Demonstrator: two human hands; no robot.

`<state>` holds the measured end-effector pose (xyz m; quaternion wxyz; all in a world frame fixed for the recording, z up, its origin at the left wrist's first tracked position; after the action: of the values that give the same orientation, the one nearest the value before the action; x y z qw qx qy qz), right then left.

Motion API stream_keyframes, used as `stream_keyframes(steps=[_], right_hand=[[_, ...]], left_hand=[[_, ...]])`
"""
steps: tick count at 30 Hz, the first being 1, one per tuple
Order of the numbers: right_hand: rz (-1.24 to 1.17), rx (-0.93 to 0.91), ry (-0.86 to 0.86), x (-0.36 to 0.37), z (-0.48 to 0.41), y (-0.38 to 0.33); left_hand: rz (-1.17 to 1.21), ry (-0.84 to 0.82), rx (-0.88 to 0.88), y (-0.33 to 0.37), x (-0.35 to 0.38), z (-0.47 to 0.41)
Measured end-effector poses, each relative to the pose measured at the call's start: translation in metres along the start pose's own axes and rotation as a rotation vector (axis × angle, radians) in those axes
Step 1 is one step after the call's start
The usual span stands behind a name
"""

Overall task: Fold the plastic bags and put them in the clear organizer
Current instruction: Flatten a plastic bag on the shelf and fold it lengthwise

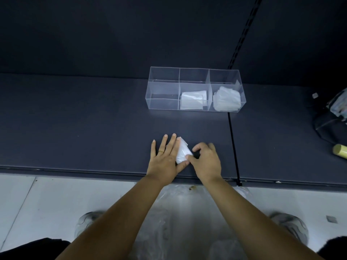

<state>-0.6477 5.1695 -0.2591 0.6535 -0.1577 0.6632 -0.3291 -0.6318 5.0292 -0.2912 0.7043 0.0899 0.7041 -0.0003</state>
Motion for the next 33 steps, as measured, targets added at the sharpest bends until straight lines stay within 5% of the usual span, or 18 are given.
stream_keyframes(steps=[6,10,14,18,21,25,28,30,33], right_hand=[[-0.014,0.017,0.020,-0.001,0.000,-0.005],[-0.321,0.123,-0.072,-0.003,-0.006,-0.008],[-0.446,0.003,-0.197,-0.022,-0.018,-0.025],[-0.470,-0.089,-0.299,-0.042,-0.039,-0.043],[-0.571,0.000,-0.334,-0.049,-0.060,-0.049],[-0.572,0.003,-0.312,-0.053,-0.098,-0.075],[-0.585,-0.094,-0.319,-0.054,-0.136,-0.116],[-0.550,-0.114,-0.305,-0.048,-0.162,-0.131],[-0.286,-0.124,-0.154,-0.037,-0.197,-0.120]], left_hand=[[0.098,-0.043,-0.070,0.001,-0.003,0.001],[0.516,0.003,-0.229,-0.006,-0.016,0.002],[1.097,-0.081,-0.533,-0.022,-0.034,-0.010],[1.369,-0.257,-0.562,-0.017,-0.047,-0.034],[1.501,-0.206,-0.596,-0.013,-0.059,-0.057],[1.440,0.176,-0.694,-0.041,-0.084,-0.095],[1.003,0.594,-0.614,-0.075,-0.113,-0.103],[0.618,0.608,-0.410,-0.071,-0.117,-0.107],[0.323,0.390,-0.178,-0.054,-0.088,-0.111]])
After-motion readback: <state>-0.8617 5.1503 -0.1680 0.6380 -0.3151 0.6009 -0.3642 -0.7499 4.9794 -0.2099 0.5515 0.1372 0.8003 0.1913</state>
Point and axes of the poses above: each hand's wrist, its own z-axis away from the middle knuckle, its own x-axis out of the palm, y = z × x, the point moved 8 cm from there along -z, towards the middle knuckle, and after that the axes turned 13 degrees about y, right-handed, at the moved point
